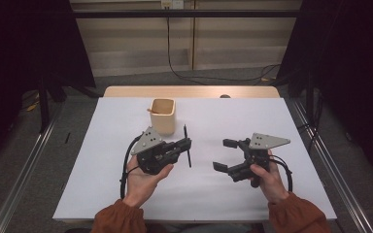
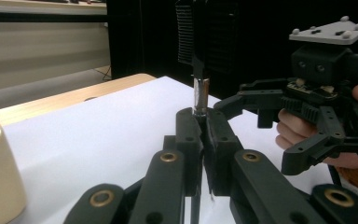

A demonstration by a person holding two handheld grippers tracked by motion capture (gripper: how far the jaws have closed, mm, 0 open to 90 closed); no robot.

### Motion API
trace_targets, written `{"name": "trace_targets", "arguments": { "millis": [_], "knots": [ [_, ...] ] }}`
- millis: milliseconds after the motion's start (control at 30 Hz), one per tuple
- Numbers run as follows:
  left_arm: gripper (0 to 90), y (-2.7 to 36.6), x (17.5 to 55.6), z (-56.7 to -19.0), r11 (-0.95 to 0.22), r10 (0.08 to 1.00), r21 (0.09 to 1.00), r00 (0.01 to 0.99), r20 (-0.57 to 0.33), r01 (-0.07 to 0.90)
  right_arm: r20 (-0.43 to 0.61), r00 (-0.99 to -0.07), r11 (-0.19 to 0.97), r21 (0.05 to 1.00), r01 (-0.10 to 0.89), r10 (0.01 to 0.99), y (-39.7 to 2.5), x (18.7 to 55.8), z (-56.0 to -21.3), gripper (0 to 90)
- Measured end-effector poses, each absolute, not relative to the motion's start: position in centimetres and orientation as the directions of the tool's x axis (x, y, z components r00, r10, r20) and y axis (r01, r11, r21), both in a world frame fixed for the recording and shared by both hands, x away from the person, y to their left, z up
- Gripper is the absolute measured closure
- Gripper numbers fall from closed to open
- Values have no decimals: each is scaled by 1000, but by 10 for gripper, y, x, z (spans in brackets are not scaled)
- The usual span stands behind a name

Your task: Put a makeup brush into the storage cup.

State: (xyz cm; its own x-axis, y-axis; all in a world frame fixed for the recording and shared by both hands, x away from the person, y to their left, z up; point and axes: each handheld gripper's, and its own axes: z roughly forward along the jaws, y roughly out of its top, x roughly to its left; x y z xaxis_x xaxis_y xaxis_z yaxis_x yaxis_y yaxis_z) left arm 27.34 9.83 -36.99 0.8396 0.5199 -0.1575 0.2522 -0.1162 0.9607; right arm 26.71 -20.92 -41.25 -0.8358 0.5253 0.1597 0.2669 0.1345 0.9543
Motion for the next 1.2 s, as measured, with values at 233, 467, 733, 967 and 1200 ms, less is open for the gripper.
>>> {"name": "trace_targets", "arguments": {
  "millis": [233, 467, 733, 967, 1200],
  "knots": [
    [858, 111, 276, -366, -103, 544, 963, 825, -155, 249, 163, -816, 125, 953, 275, 554, -218, 260, -416, 40],
    [858, 121, 281, -363, -98, 556, 963, 816, -155, 250, 157, -802, 102, 960, 262, 577, -228, 251, -414, 14],
    [859, 128, 285, -358, -97, 560, 966, 815, -148, 242, 132, -776, 125, 957, 263, 617, -236, 242, -422, 13],
    [858, 137, 290, -353, -89, 577, 966, 803, -150, 244, 130, -748, 106, 960, 259, 651, -247, 238, -421, 13],
    [858, 148, 293, -346, -79, 603, 968, 784, -144, 238, 133, -712, 90, 960, 267, 689, -261, 229, -426, 0]
  ]
}}
